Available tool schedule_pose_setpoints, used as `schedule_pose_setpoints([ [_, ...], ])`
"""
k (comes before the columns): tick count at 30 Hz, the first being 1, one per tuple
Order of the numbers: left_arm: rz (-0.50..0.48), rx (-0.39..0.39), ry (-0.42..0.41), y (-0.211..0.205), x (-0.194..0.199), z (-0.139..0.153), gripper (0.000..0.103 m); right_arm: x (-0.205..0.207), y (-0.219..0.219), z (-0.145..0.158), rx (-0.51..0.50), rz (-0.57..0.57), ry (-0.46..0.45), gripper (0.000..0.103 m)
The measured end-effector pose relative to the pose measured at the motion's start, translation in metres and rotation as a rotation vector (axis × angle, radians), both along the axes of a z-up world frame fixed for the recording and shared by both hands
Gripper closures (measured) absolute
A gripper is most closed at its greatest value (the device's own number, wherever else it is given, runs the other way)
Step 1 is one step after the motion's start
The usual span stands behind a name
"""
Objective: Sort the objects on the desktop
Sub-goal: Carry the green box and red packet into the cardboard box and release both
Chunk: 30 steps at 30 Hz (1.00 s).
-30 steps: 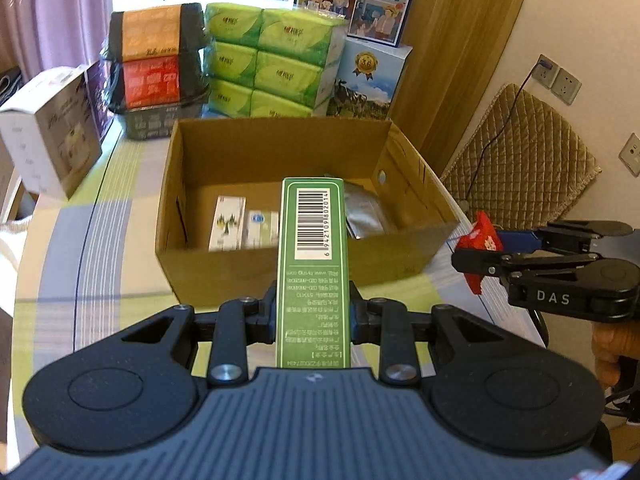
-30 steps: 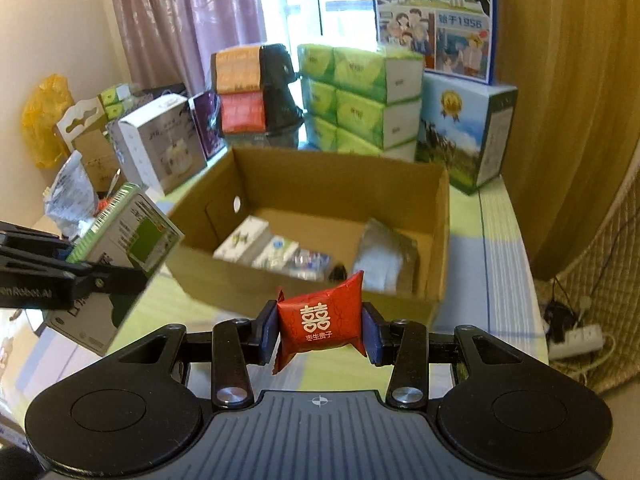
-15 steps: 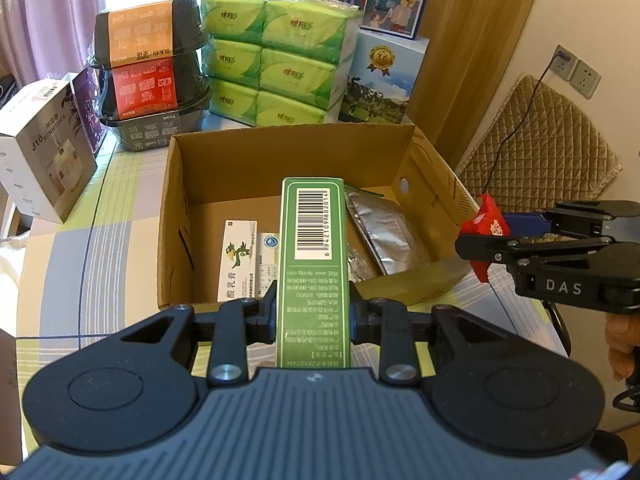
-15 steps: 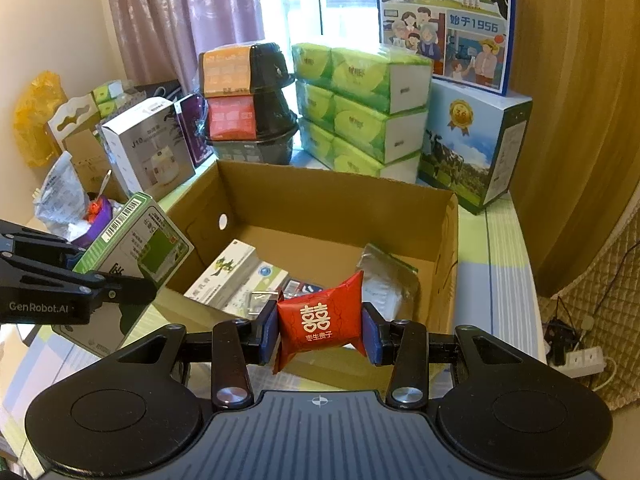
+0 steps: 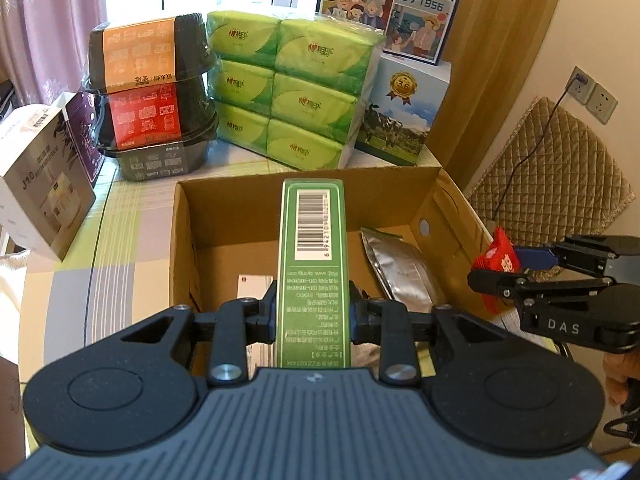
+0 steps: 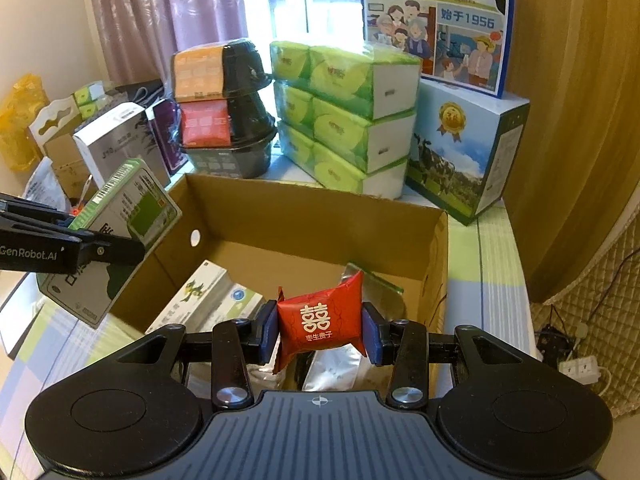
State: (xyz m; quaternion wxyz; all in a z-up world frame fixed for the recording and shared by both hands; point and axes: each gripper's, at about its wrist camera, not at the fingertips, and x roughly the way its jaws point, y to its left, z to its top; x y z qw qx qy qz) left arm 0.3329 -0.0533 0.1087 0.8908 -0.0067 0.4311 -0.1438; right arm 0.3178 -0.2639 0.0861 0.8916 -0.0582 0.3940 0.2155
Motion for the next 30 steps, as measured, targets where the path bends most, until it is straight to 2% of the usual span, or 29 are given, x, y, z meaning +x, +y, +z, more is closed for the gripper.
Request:
schedule_pose_setpoints([
  [2, 0.009, -0.035, 0.009, 0.001, 0.009, -0.006, 0.078, 0.004, -0.001, -0.003, 0.002, -0.006, 0.006, 0.063],
  [4, 0.026, -0.058, 0.033, 0.002, 0.018, -0.013, 0.058, 0.007, -0.001, -0.007, 0.003, -0.012, 0.011, 0.063],
  [5, 0.039, -0.06, 0.031, 0.003, 0.021, -0.016, 0.055, 0.009, -0.002, -0.008, 0.004, -0.016, 0.015, 0.063],
  [12, 0.059, -0.046, 0.009, 0.012, 0.012, -0.023, 0.055, 0.014, -0.006, -0.019, 0.007, -0.028, 0.032, 0.063],
  [17, 0.068, -0.055, 0.006, 0.02, 0.005, -0.023, 0.053, 0.016, -0.006, -0.017, 0.046, -0.04, 0.021, 0.062],
  [19, 0.071, -0.052, 0.001, 0.022, 0.001, -0.022, 0.052, 0.018, -0.006, -0.014, 0.094, -0.041, 0.003, 0.038],
  [20, 0.07, -0.053, 0.0, 0.022, -0.001, -0.021, 0.05, 0.019, -0.008, -0.012, 0.12, -0.045, -0.01, 0.012],
  [21, 0.071, -0.055, -0.002, 0.023, -0.004, -0.021, 0.046, 0.018, -0.01, -0.009, 0.135, -0.062, -0.024, 0.009],
  [23, 0.07, -0.054, -0.009, 0.024, -0.011, -0.02, 0.041, 0.016, -0.012, -0.005, 0.146, -0.077, -0.03, 0.009],
  [28, 0.079, -0.05, -0.013, 0.027, -0.027, -0.02, 0.035, 0.004, -0.023, -0.002, 0.151, -0.098, -0.027, 0.009],
  [30, 0.084, -0.045, -0.01, 0.028, -0.035, -0.021, 0.03, -0.005, -0.027, 0.0, 0.16, -0.104, -0.023, 0.009],
])
